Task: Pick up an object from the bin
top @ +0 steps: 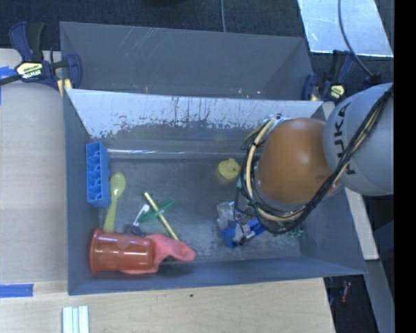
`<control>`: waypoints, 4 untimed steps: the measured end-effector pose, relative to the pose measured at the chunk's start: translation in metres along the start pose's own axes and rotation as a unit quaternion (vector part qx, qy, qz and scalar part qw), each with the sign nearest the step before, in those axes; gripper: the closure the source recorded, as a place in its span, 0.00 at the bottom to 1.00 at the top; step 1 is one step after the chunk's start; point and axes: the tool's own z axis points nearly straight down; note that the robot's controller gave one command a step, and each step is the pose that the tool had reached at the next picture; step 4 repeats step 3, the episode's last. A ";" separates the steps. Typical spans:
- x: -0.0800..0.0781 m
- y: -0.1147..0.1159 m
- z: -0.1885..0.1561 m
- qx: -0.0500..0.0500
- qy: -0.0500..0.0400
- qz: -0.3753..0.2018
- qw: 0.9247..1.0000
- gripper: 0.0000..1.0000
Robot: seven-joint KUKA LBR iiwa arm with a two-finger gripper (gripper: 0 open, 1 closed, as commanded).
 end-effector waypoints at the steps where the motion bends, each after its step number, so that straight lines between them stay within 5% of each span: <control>1: 0.000 0.000 0.000 0.000 0.000 0.000 1.000 1.00; 3: -0.006 -0.008 -0.153 -0.002 0.003 -0.021 1.000 1.00; 4: -0.006 -0.008 -0.153 -0.002 0.003 -0.021 1.000 1.00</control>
Offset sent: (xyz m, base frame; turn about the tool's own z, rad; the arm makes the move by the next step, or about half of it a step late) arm 0.0142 -0.0233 0.1329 -0.0459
